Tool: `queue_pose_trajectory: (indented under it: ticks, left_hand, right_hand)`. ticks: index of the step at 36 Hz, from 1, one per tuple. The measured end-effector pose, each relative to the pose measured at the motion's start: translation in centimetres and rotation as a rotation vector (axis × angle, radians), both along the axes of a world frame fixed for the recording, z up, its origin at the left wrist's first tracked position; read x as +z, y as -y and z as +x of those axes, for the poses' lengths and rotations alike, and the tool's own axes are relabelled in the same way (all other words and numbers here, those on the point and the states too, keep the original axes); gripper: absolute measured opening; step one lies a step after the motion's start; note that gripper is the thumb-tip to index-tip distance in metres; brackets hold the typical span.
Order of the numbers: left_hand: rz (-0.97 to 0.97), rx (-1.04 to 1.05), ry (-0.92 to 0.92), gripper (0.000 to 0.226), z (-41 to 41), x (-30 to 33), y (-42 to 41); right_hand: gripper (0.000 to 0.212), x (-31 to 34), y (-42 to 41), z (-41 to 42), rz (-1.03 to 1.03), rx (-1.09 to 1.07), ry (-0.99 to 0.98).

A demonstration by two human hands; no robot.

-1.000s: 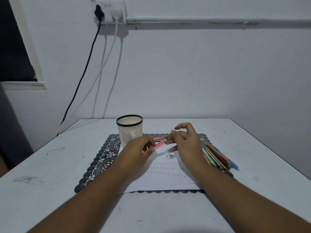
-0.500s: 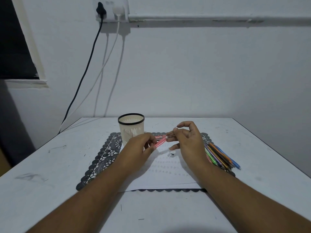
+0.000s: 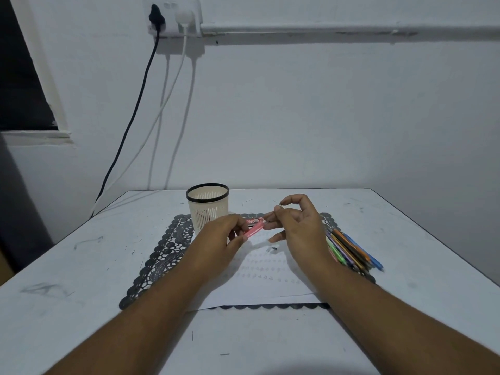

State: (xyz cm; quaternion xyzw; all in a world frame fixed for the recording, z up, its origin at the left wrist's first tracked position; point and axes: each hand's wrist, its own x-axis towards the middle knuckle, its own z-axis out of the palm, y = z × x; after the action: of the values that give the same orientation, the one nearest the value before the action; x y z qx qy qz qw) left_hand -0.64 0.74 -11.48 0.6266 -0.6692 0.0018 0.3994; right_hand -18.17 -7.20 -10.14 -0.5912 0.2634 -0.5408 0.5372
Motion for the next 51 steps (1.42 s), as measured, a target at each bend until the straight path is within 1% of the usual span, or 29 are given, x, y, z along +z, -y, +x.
queue_pose_trajectory:
  ticks: [11, 17, 20, 23, 26, 28, 31, 34, 38, 41, 42, 46, 51]
  left_hand:
    - [-0.011, 0.001, -0.008, 0.012, 0.0, 0.0, 0.1]
    - [-0.017, -0.001, -0.018, 0.013, 0.1, 0.0, 0.1]
    - [-0.024, 0.008, -0.036, 0.012, 0.0, 0.1, 0.0]
    - [-0.026, 0.005, -0.065, 0.014, 0.0, 0.0, 0.0]
    - [-0.021, 0.016, -0.102, 0.013, 0.0, 0.0, 0.0]
    - [-0.024, 0.025, -0.126, 0.012, 0.0, 0.0, 0.0]
    - [-0.037, 0.03, -0.178, 0.01, -0.1, 0.1, -0.1]
    - [-0.059, 0.035, -0.221, 0.012, -0.3, 0.2, -0.2]
    - [-0.081, 0.033, -0.272, 0.012, -0.2, 0.2, -0.2]
    - [-0.073, 0.037, -0.27, 0.012, -0.1, 0.2, -0.2]
    - [-0.069, 0.038, -0.266, 0.012, 0.0, 0.1, -0.2]
    - [-0.034, 0.04, -0.204, 0.013, 0.1, -0.1, 0.0]
    - [-0.005, 0.033, -0.027, 0.013, 0.3, -0.3, 0.0]
  right_hand:
    - [0.008, -0.3, 0.2, 0.0, -0.006, 0.006, -0.027]
    - [0.003, -0.8, 0.0, 0.1, -0.041, 0.031, -0.098]
    - [0.009, -0.7, -0.1, -0.2, -0.131, 0.012, -0.199]
    - [0.013, -0.8, 0.2, -0.5, -0.312, -0.039, -0.307]
    - [0.012, -1.0, 1.2, -0.7, -0.506, -0.126, -0.486]
    - [0.014, -0.9, 1.7, -0.8, -0.557, -0.169, -0.575]
    - [0.014, -1.0, 2.4, -1.0, -0.551, -0.222, -0.649]
    - [0.012, -1.0, 3.4, -1.4, -0.452, -0.203, -0.709]
    - [0.013, -1.8, 4.1, -1.9, -0.394, -0.125, -0.878]
    - [0.008, -2.4, 4.0, -1.8, -0.289, 0.001, -0.88]
    - [0.007, -2.4, 4.0, -1.8, -0.297, 0.027, -0.895]
    - [0.007, -2.1, 3.9, -1.5, -0.411, 0.068, -1.006]
    - [0.009, -2.1, 3.7, -1.1, -0.469, 0.077, -1.038]
